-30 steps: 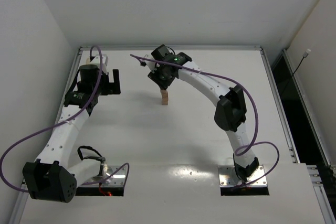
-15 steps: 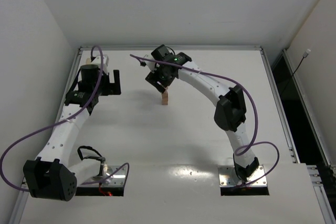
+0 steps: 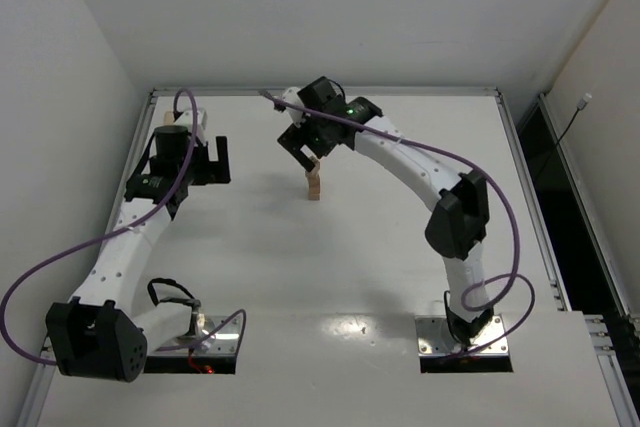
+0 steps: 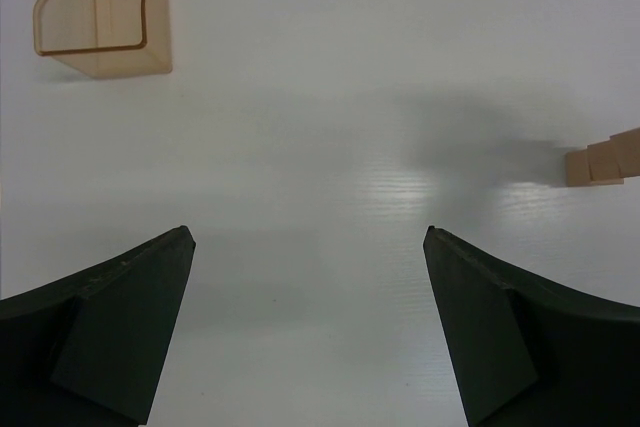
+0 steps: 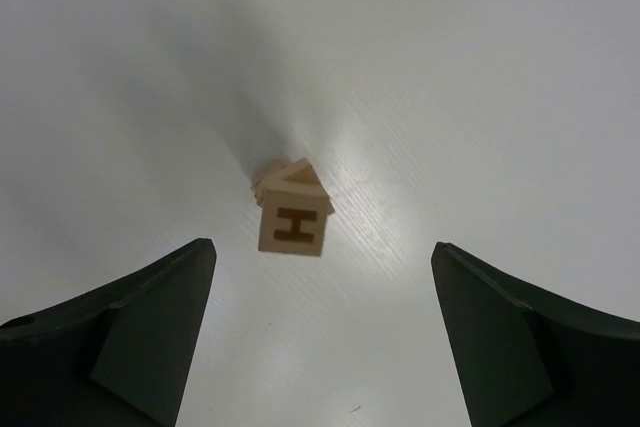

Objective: Build the wood block tower

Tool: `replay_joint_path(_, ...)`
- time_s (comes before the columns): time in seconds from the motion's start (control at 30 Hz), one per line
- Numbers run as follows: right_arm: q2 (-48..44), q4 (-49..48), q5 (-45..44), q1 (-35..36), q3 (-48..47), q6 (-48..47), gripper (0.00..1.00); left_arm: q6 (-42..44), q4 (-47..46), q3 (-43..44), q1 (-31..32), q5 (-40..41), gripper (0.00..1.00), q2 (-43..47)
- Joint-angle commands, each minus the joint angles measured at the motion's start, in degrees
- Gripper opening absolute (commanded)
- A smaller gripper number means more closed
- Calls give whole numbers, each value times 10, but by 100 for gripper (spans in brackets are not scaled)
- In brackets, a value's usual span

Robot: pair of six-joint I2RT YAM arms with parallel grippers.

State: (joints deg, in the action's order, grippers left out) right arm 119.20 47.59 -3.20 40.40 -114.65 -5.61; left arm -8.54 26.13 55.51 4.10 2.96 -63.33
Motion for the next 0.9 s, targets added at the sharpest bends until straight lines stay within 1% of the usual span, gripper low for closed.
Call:
replay_joint_path(0.0, -94, -53, -50, -10, 17, 38, 87, -12, -4, -14, -16, 5, 99, 8)
replay_joint_path(0.07, -129, -58, -73, -26, 35, 49, 88, -12, 2, -14, -22, -1, 99, 0)
replay_joint_path(0.17, -177, -70, -81, -52, 95, 49, 88, 0, 2, -19, -27, -7, 99, -14)
replay_joint_path(0.23, -206, -98, -87, -80, 165, 49, 88, 8, 2, -19, -27, -20, 99, -28)
replay_joint_path(0.27, -237, -108, -87, -91, 222, 49, 88, 8, 2, -19, -27, -20, 99, -34)
replay_joint_path(0.33, -265, -137, -81, -116, 276, 44, 90, 8, -4, -26, -27, -32, 99, -46)
replay_joint_path(0.37, -278, -148, -76, -144, 328, 44, 90, 8, -4, -31, -27, -32, 99, -51)
replay_joint_path(0.53, -331, -190, -32, -225, 447, 44, 90, 14, -17, -37, -27, -24, 99, -100)
replay_joint_path(0.63, -341, -204, -24, -246, 479, 44, 90, 14, -17, -31, -27, -24, 99, -108)
replay_joint_path(0.77, -352, -210, -12, -276, 485, 44, 90, 9, -22, -31, -27, -24, 99, -119)
replay_joint_path(0.87, -357, -210, -7, -282, 485, 44, 90, 14, -22, -26, -27, -24, 99, -119)
